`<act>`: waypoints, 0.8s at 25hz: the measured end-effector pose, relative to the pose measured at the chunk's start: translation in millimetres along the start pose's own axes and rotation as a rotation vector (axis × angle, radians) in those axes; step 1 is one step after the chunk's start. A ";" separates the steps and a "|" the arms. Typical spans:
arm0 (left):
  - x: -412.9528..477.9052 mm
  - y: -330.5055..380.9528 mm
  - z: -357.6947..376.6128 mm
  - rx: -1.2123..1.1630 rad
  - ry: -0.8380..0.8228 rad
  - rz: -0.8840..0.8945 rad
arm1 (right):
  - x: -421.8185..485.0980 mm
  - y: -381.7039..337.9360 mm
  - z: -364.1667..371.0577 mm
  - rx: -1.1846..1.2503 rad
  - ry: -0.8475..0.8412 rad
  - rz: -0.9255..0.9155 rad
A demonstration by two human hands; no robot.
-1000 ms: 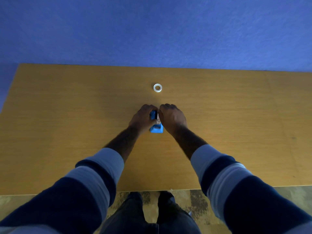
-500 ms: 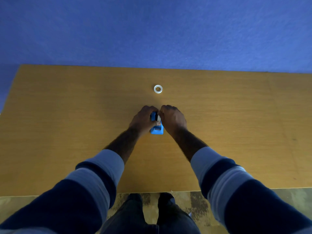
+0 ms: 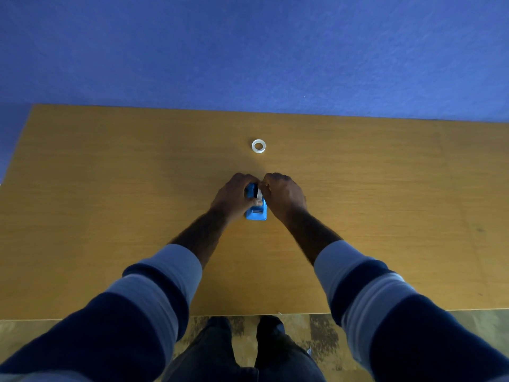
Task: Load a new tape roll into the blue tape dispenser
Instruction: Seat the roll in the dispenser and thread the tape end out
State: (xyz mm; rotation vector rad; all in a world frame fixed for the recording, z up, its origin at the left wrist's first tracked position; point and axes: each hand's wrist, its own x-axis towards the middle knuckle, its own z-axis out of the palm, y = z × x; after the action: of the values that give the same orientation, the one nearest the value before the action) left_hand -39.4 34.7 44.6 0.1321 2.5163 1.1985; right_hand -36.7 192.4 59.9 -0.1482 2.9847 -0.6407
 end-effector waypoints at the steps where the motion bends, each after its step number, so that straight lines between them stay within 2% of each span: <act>1: 0.0 0.0 -0.1 0.000 0.002 -0.002 | 1.1 -0.1 -0.4 -0.013 0.002 0.001; 8: 3.0 1.4 -2.1 0.058 -0.010 0.001 | 12.5 -1.1 -4.0 -0.024 -0.044 0.050; 14: 1.2 1.3 -2.3 0.065 -0.002 -0.001 | 6.8 2.9 -3.9 0.020 -0.052 0.022; 18: 1.1 2.5 -3.2 0.064 -0.010 0.003 | 11.4 1.9 -6.6 0.137 -0.091 0.144; 20: 1.0 2.1 -2.9 0.068 -0.005 0.010 | 10.3 5.2 -8.4 0.207 -0.092 0.142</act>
State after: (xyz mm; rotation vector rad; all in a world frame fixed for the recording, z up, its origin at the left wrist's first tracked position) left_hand -41.4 34.2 47.6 0.1642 2.5554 1.1151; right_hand -48.1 199.3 64.7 0.0469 2.7876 -0.8918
